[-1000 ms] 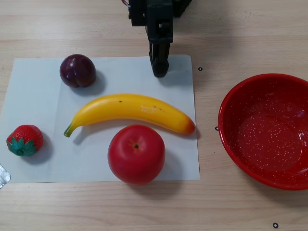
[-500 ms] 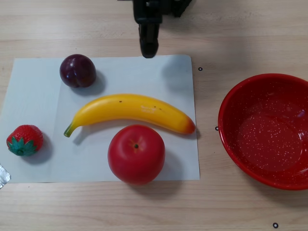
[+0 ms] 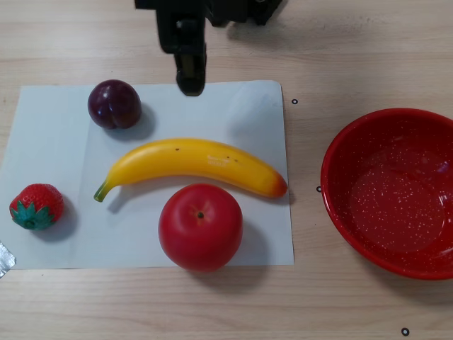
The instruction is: Grasp the banana and put it in the red bowl.
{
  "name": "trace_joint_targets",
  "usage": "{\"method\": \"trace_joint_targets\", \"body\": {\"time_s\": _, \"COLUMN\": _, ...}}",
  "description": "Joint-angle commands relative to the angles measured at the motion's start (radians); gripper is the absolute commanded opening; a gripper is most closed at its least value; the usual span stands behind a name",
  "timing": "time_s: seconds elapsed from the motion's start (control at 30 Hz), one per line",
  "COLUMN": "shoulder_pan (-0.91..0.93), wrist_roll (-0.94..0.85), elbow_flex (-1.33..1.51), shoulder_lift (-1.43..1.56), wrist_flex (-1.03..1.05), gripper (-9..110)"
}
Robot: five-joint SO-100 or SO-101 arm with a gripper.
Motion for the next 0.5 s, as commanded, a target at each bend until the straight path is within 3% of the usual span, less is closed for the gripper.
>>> {"method": "trace_joint_targets", "body": {"time_s": 0.0, "shoulder_pan": -0.009, "wrist_roll": -0.003, "elbow_flex": -0.137, "shoulder_lift": -0.017, "wrist_flex": 0.020, "gripper": 4}}
{"method": "trace_joint_targets", "body": {"time_s": 0.47, "shoulder_pan": 0.002, "wrist_roll": -0.015, "elbow_flex": -0.334, "shoulder_lift": -0.278, "wrist_flex": 0.000, "gripper": 36}}
